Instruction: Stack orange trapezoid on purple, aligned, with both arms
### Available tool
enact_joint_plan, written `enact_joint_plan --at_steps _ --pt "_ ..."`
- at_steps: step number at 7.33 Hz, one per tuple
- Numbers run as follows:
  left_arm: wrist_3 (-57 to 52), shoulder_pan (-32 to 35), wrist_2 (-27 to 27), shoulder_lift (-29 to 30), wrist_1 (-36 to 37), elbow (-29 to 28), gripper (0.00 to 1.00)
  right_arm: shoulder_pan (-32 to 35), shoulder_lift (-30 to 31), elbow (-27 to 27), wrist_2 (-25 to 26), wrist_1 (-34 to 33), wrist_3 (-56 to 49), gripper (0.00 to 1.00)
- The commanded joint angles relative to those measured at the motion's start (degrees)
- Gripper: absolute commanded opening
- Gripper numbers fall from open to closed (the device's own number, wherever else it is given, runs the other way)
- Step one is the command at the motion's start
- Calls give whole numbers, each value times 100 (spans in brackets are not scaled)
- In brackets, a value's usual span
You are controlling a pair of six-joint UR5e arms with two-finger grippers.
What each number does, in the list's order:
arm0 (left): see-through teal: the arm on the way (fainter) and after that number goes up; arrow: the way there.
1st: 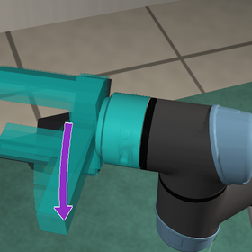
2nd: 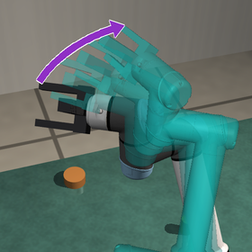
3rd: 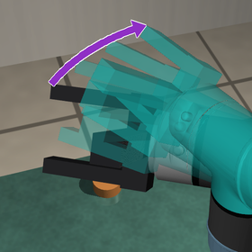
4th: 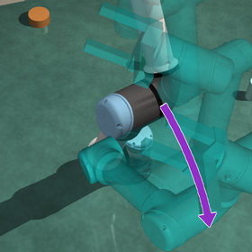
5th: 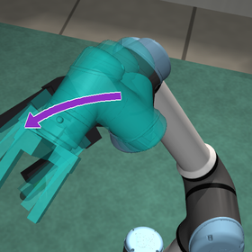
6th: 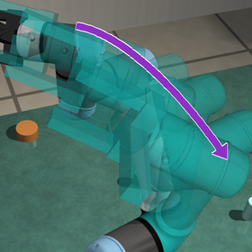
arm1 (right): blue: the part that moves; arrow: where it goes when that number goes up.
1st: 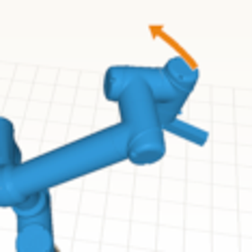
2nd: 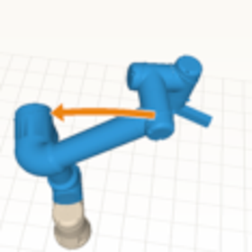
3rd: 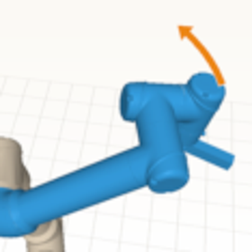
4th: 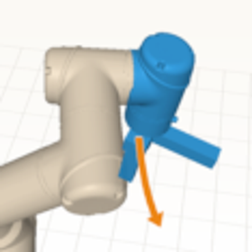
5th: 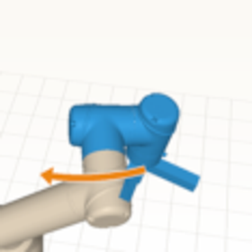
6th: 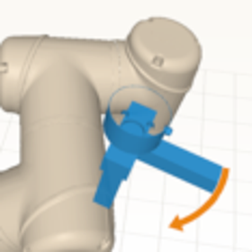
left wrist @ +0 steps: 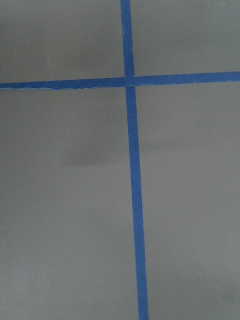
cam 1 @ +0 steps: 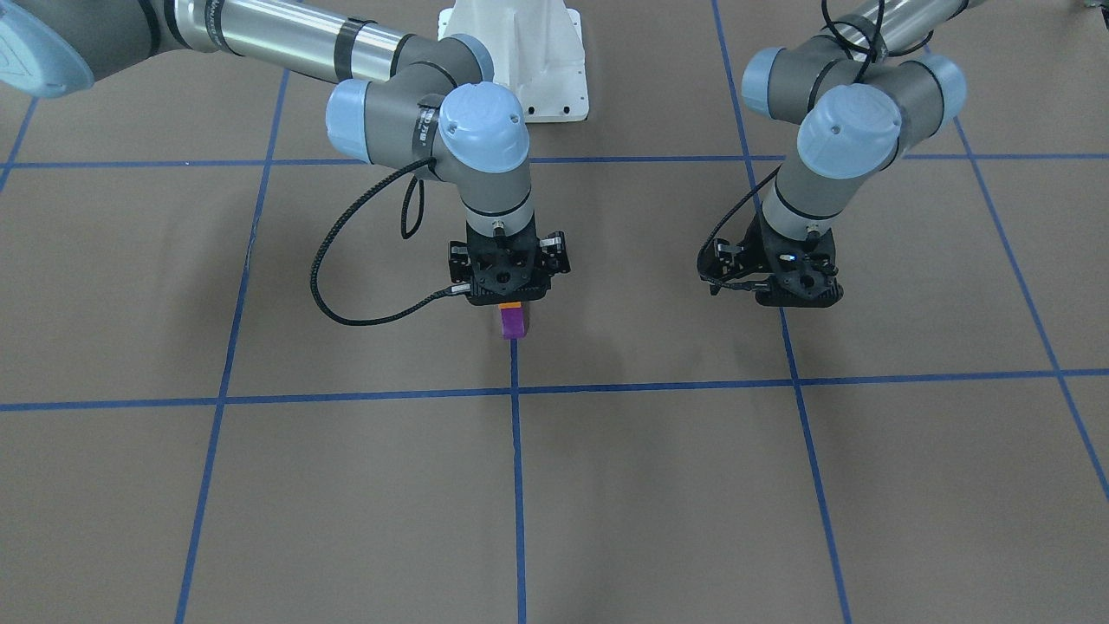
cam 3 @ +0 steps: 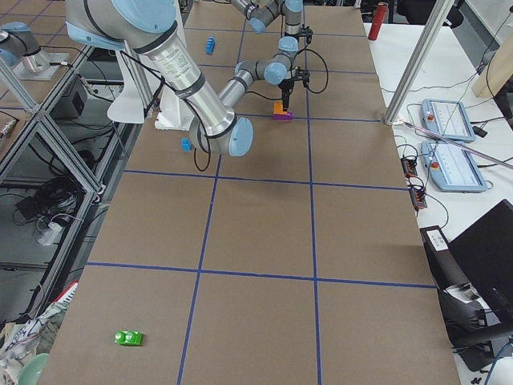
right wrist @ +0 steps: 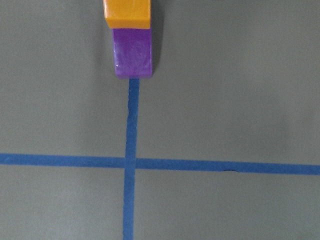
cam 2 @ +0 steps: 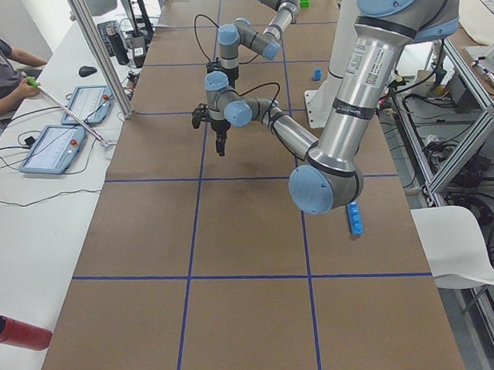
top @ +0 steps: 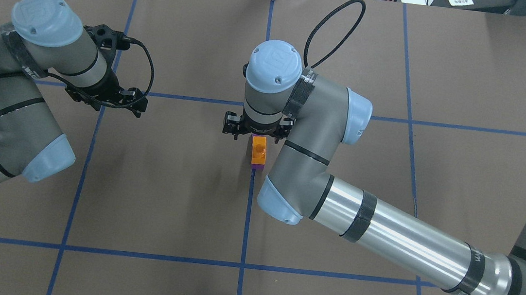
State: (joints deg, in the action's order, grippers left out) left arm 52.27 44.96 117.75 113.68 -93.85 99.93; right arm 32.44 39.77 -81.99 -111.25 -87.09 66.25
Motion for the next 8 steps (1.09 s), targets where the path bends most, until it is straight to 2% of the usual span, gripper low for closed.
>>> enact_joint_plan --at_steps 1,2,4,5,6,7,8 --pt "-67 48 20 -74 -1 88 100 445 702 -1041 -229 -343 -51 100" --pt "-146 66 46 -379 -45 340 100 761 1473 -1717 -448 -318 -190 100" --pt "-1082 441 55 -925 -80 615 100 1673 2591 -2206 -1071 -300 -1493 100" --pt "-1418 783 151 -1049 -107 615 100 2131 3093 -2234 -1187 -265 -2380 100" --pt "-2056 1300 630 -1276 -133 615 100 2570 3498 -2190 -1188 -265 -3268 100" --pt "-2820 1958 1105 -1574 -142 580 100 3018 3789 -2181 -1267 -274 -3816 100" --pt "-3680 2556 1301 -1838 -133 510 100 3493 4149 -2146 -1355 -265 -4169 100"
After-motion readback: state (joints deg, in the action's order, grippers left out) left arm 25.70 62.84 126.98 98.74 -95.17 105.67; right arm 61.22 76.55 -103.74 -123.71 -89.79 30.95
